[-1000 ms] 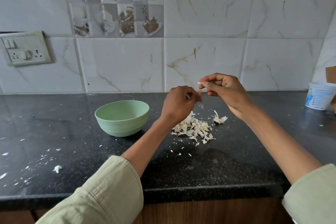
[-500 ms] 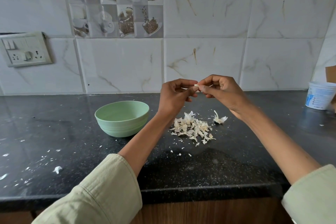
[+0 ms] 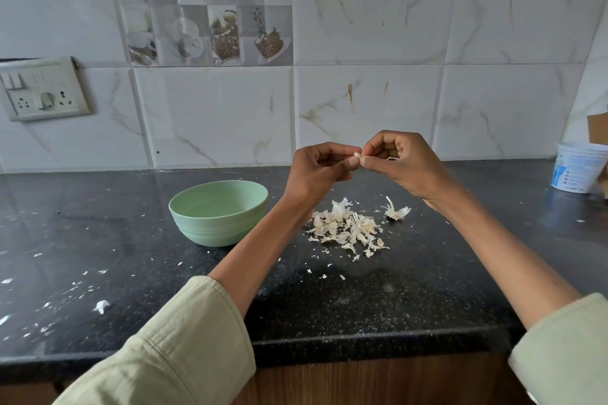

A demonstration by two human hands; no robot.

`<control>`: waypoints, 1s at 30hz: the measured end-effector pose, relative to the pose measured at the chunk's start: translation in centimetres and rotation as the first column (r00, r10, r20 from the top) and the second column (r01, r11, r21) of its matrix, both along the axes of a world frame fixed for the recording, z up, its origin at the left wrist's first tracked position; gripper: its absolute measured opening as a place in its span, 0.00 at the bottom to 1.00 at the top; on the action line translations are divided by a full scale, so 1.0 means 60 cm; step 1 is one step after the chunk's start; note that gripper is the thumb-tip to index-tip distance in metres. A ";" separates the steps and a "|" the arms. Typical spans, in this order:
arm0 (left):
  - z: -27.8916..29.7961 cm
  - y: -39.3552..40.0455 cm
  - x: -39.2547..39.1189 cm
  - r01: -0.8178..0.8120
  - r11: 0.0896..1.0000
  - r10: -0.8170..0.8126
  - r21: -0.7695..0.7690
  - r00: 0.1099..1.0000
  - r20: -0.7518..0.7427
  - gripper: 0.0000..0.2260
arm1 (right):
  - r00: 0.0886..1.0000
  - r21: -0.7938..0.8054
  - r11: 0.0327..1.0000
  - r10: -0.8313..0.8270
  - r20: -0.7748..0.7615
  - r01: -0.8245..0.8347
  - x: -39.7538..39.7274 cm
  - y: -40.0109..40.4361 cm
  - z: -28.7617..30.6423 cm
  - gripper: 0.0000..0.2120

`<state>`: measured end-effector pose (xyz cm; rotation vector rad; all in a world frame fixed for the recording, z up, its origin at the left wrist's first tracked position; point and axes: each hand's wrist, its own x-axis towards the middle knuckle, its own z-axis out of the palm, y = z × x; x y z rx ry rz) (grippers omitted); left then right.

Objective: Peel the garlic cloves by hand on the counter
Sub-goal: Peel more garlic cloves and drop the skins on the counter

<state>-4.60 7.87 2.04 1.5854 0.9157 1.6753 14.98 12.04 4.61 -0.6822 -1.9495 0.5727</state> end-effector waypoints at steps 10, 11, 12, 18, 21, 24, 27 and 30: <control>0.004 0.002 -0.003 -0.057 0.997 0.062 0.048 0.992 -0.110 0.08 | 0.999 0.016 1.000 -0.025 0.042 0.024 -0.001 -0.003 -0.001 0.04; 0.003 0.002 -0.002 -0.059 0.997 0.064 0.051 0.992 -0.113 0.08 | 0.999 0.019 0.999 -0.027 0.047 0.026 -0.002 -0.004 -0.001 0.04; 0.004 0.001 -0.002 -0.061 0.997 0.067 0.053 0.991 -0.114 0.08 | 0.998 0.022 0.999 -0.029 0.052 0.028 -0.002 -0.004 -0.001 0.04; 0.005 -0.002 -0.002 -0.060 0.997 0.066 0.053 0.991 -0.115 0.08 | 0.997 0.041 0.999 -0.023 0.067 0.021 -0.003 -0.011 0.001 0.04; 0.006 -0.002 -0.004 -0.055 0.997 0.061 0.056 0.991 -0.121 0.08 | 0.997 0.053 0.999 -0.016 0.080 0.011 -0.003 -0.012 0.003 0.04; 0.007 -0.002 -0.004 -0.060 0.997 0.067 0.056 0.990 -0.126 0.08 | 0.996 0.058 0.998 -0.013 0.091 0.007 -0.003 -0.013 0.002 0.04; 0.007 -0.002 -0.004 -0.064 0.996 0.070 0.055 0.990 -0.121 0.07 | 0.996 0.078 0.997 -0.014 0.093 0.006 -0.004 -0.013 0.003 0.05; 0.007 -0.004 -0.004 -0.057 0.997 0.063 0.052 0.991 -0.115 0.08 | 0.996 0.087 0.996 -0.014 0.090 0.007 -0.002 -0.011 0.003 0.04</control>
